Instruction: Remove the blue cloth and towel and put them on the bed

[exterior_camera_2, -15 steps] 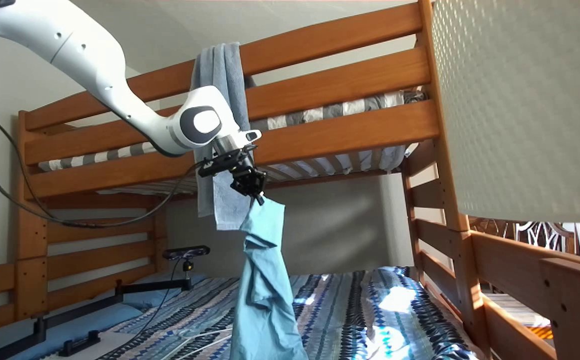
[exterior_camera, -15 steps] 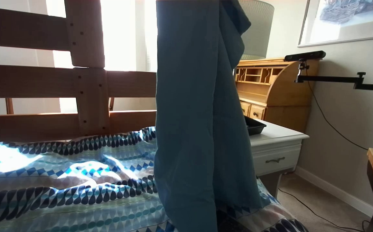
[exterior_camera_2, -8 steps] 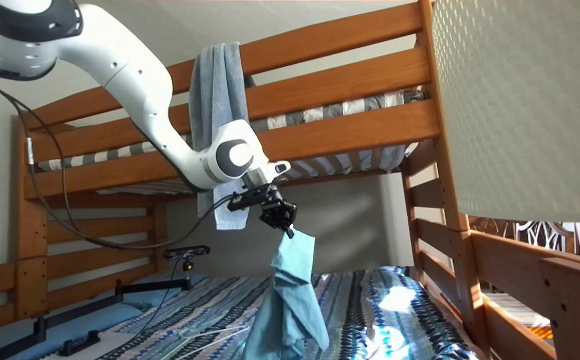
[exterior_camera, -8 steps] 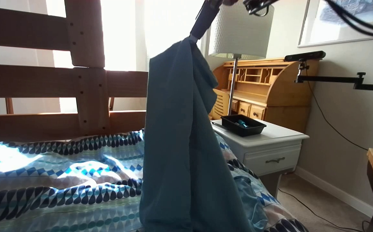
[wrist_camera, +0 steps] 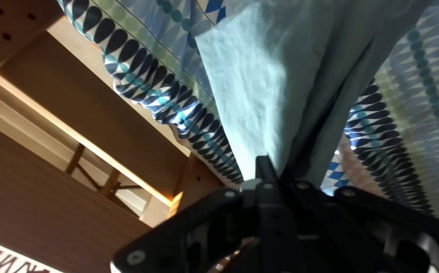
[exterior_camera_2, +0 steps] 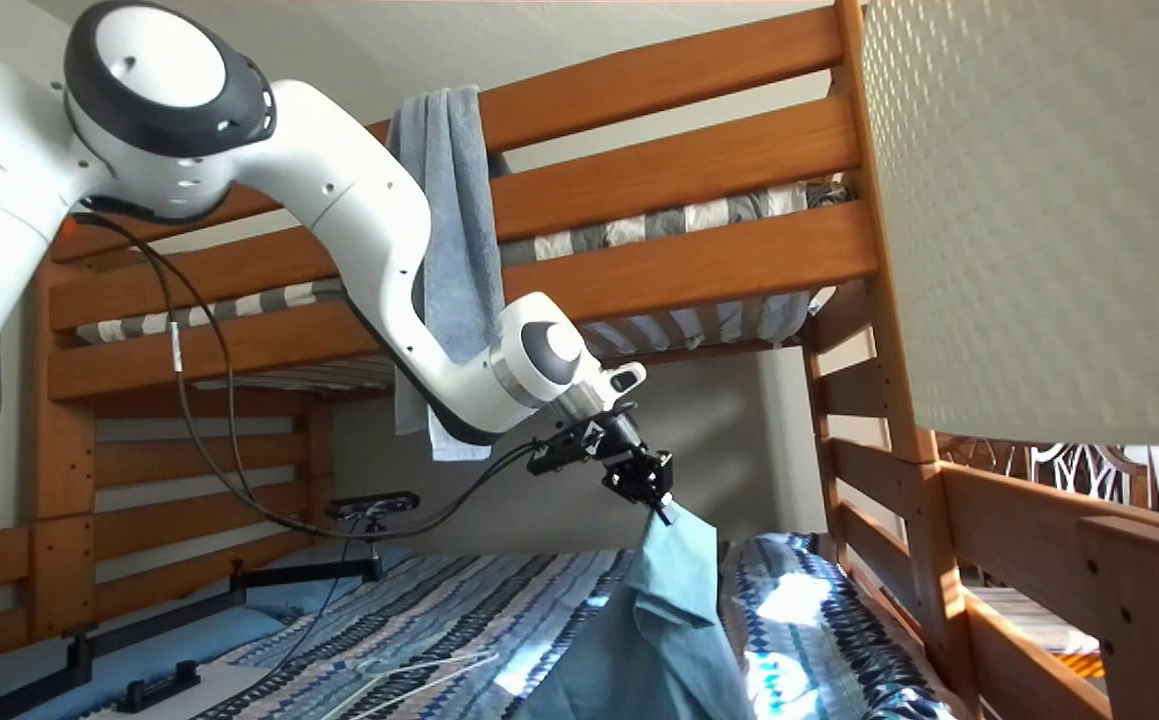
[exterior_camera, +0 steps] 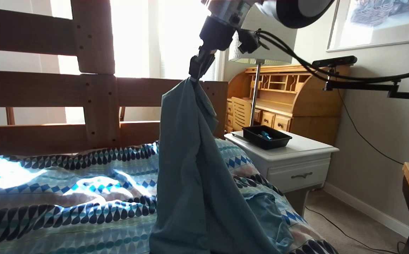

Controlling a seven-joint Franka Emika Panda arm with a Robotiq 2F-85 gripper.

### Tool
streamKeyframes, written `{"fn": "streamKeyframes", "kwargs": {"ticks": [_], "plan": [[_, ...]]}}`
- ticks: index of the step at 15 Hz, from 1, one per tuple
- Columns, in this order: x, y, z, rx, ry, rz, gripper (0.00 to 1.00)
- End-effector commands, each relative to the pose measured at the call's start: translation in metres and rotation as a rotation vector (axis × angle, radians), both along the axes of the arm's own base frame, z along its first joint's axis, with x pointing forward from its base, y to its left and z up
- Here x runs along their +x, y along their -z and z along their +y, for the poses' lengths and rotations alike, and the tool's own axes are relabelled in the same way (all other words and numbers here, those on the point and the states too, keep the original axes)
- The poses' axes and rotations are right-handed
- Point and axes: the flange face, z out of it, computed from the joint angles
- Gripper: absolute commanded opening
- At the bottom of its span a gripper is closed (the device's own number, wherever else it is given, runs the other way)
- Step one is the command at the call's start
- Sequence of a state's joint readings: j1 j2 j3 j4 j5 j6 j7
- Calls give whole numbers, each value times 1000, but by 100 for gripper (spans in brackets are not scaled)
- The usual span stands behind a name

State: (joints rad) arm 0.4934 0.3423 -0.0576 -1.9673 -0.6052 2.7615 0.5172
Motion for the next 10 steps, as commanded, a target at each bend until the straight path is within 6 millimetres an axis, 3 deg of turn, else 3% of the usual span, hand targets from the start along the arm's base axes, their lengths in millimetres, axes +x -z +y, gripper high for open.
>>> {"fn": "streamKeyframes", "kwargs": {"ticks": [1,10], "plan": [[15,30,15,-45,157,-13,1],[0,112,13,-97,294,120,1]]}}
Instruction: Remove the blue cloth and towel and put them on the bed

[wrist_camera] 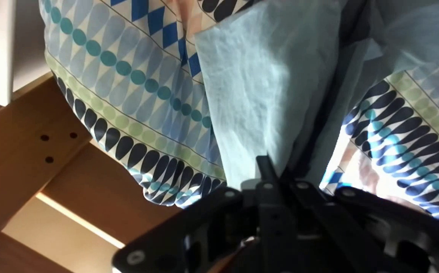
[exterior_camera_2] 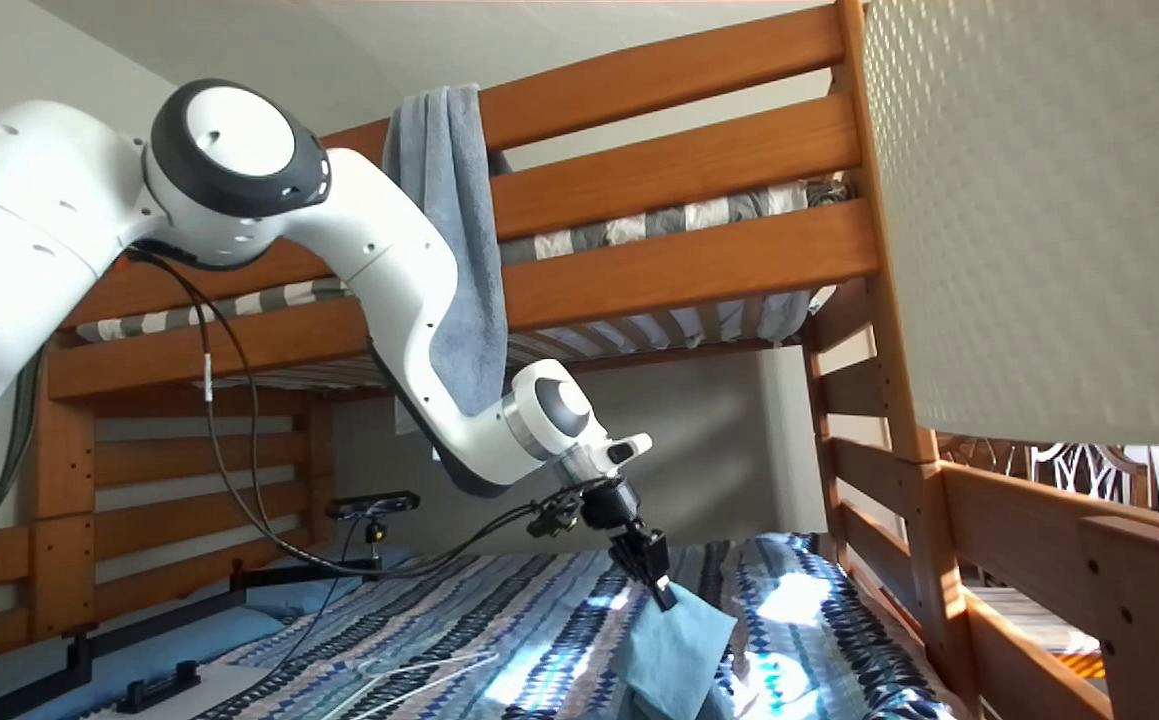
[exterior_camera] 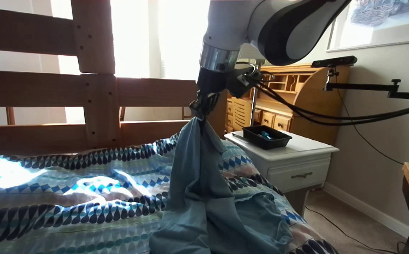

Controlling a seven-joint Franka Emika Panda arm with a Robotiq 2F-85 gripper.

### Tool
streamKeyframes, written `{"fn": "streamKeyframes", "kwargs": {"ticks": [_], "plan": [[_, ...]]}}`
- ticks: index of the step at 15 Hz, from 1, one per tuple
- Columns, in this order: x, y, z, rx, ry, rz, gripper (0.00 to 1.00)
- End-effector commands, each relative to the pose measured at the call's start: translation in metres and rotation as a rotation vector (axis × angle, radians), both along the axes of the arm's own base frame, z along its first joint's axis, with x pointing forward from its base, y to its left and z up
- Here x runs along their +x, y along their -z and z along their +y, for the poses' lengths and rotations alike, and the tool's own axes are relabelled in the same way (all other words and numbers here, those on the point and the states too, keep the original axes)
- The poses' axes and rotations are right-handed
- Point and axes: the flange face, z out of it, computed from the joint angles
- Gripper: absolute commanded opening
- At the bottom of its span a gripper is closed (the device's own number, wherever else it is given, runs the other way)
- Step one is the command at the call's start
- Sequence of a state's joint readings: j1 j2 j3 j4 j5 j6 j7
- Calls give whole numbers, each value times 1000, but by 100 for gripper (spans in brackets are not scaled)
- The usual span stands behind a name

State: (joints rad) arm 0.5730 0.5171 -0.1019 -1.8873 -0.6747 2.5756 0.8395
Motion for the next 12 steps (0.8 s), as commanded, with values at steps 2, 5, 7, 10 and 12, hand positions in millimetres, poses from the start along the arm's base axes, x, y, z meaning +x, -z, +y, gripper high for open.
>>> {"fn": "streamKeyframes", "kwargs": {"ticks": [2,5,7,10,12], "plan": [[-1,29,-4,-1,17,25,1],[-1,38,-7,-5,6,37,27],[-3,30,-3,4,-14,43,34],[-8,5,9,20,-64,32,57],[-10,-15,18,32,-98,19,71]]}}
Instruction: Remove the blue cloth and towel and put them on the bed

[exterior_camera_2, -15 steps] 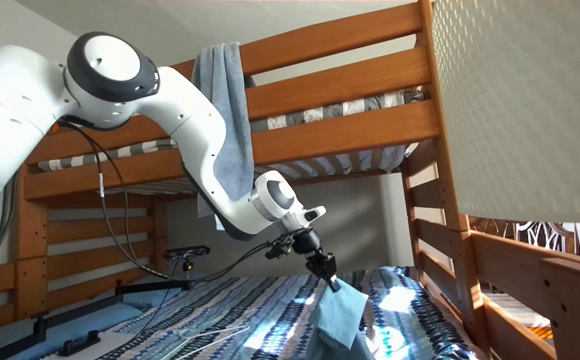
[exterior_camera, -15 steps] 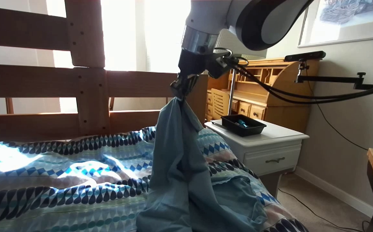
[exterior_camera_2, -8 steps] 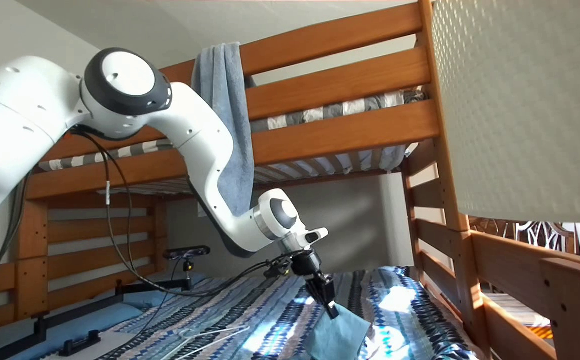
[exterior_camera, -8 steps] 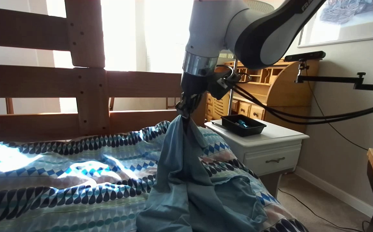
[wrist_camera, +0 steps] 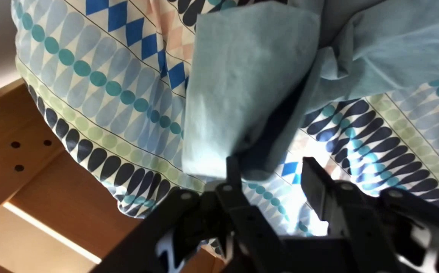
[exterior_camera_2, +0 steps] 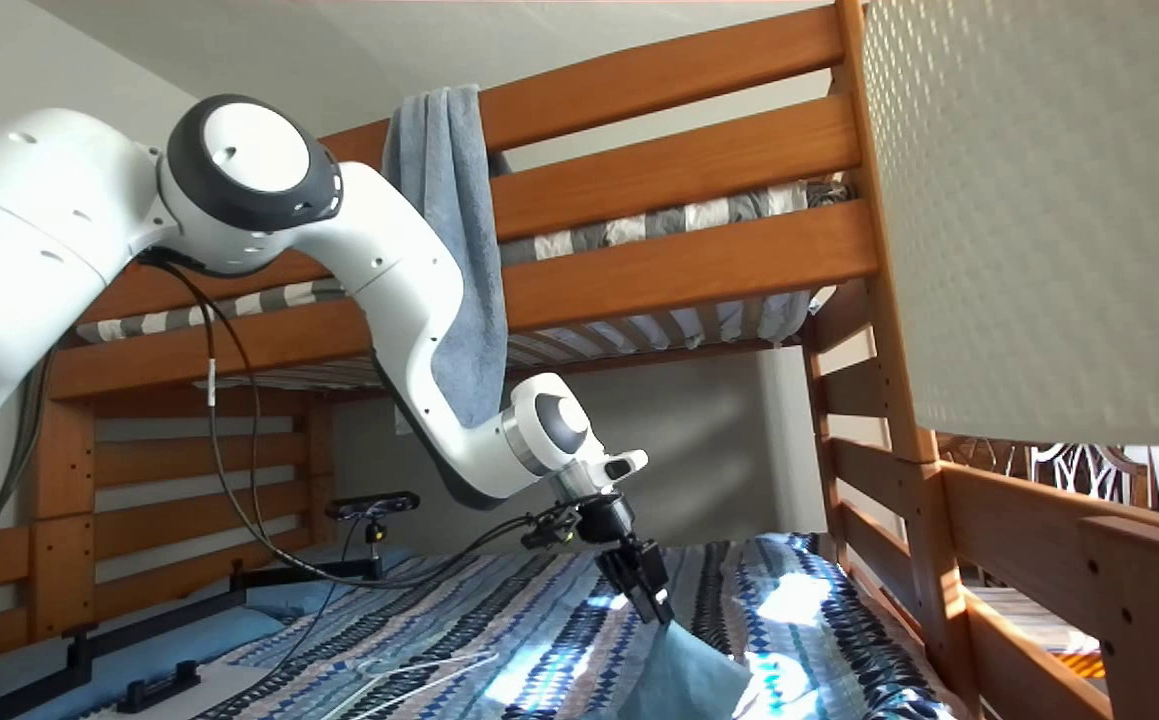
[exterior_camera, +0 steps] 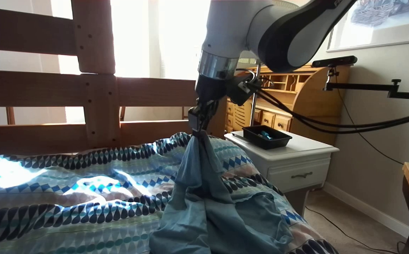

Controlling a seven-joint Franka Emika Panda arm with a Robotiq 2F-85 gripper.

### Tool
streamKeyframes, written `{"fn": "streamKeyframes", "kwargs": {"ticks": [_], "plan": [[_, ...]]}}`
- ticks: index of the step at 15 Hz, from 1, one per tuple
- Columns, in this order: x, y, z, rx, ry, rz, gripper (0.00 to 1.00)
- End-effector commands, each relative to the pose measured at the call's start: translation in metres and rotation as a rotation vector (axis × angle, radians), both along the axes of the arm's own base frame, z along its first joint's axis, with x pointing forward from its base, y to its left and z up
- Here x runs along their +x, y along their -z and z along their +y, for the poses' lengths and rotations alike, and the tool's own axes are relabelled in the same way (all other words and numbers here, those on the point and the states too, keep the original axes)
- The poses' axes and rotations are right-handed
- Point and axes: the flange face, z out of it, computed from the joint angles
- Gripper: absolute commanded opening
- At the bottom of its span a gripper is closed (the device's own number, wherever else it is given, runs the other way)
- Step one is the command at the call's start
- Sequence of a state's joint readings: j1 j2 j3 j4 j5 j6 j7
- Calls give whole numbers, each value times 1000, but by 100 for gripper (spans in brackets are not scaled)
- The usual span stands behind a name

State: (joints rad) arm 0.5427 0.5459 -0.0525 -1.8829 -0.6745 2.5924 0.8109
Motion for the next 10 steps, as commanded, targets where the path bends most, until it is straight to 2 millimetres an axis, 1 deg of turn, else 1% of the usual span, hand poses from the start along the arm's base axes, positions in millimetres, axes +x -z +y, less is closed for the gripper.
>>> {"fn": "streamKeyframes", "kwargs": {"ticks": [1,4,5,6,7,10], "plan": [[-4,-40,11,25,-66,-20,77],[-8,-71,20,57,-109,-21,98],[-13,-84,21,69,-134,4,100],[-16,-93,23,82,-152,26,100],[-20,-107,24,118,-182,61,100],[-32,-137,33,228,-299,137,100]]}}
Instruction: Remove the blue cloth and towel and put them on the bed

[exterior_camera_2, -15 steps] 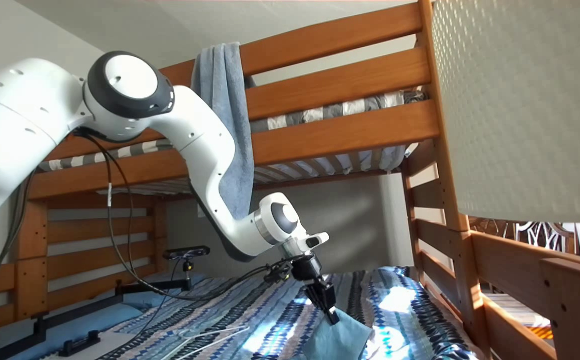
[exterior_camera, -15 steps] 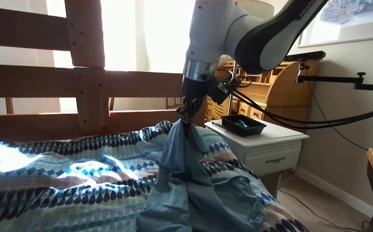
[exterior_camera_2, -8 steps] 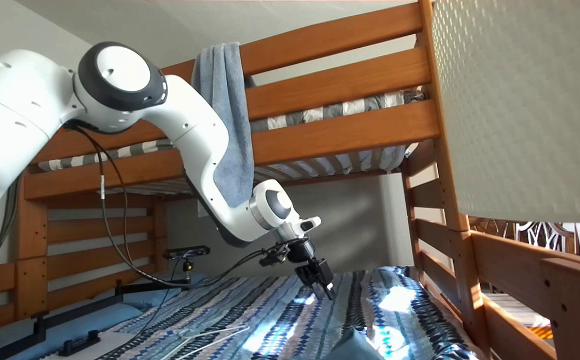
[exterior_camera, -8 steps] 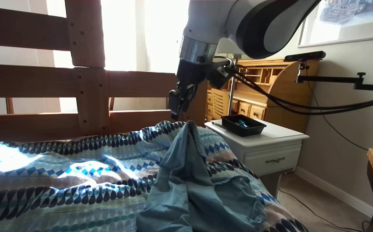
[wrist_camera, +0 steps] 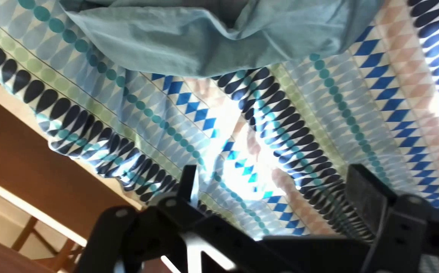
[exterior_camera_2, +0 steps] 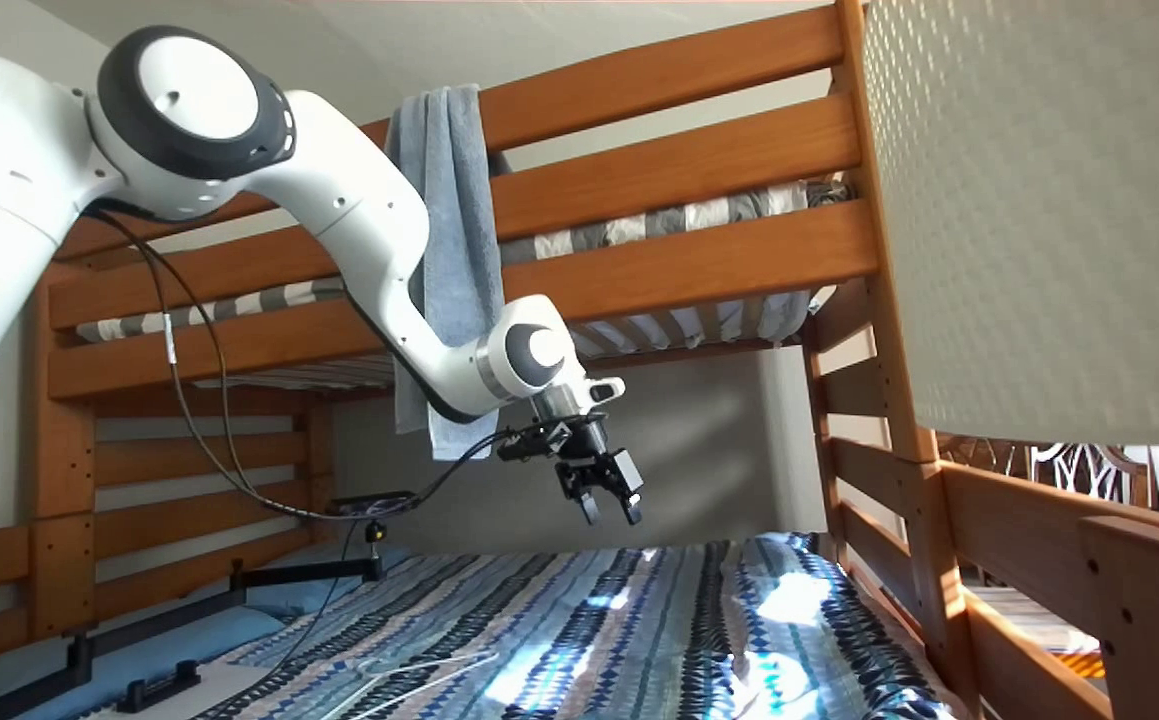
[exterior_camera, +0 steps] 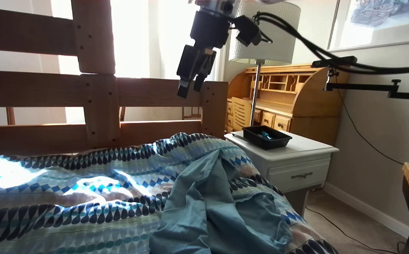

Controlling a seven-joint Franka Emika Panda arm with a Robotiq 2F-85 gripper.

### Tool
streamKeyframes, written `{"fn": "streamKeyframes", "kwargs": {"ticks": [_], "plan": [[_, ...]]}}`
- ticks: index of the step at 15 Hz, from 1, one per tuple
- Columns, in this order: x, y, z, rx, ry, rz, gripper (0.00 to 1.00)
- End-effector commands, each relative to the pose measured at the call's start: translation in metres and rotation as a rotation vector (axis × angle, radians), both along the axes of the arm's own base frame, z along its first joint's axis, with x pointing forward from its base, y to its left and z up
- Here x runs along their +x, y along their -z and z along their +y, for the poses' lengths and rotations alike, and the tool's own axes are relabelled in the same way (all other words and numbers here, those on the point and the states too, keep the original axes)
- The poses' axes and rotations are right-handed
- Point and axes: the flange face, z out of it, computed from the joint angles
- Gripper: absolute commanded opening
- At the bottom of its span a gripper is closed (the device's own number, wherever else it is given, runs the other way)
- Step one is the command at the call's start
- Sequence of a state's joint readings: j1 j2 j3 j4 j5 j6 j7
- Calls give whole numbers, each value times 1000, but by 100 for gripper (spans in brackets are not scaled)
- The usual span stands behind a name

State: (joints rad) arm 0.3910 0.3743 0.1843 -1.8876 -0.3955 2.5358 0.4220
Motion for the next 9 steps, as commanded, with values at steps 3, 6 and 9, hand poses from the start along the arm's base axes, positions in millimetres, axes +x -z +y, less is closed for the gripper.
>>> {"fn": "streamKeyframes", "kwargs": {"ticks": [3,6,9], "plan": [[-25,-58,4,186,-203,127,100],[-30,-85,7,262,-265,139,100],[-39,-112,13,313,-311,99,100]]}}
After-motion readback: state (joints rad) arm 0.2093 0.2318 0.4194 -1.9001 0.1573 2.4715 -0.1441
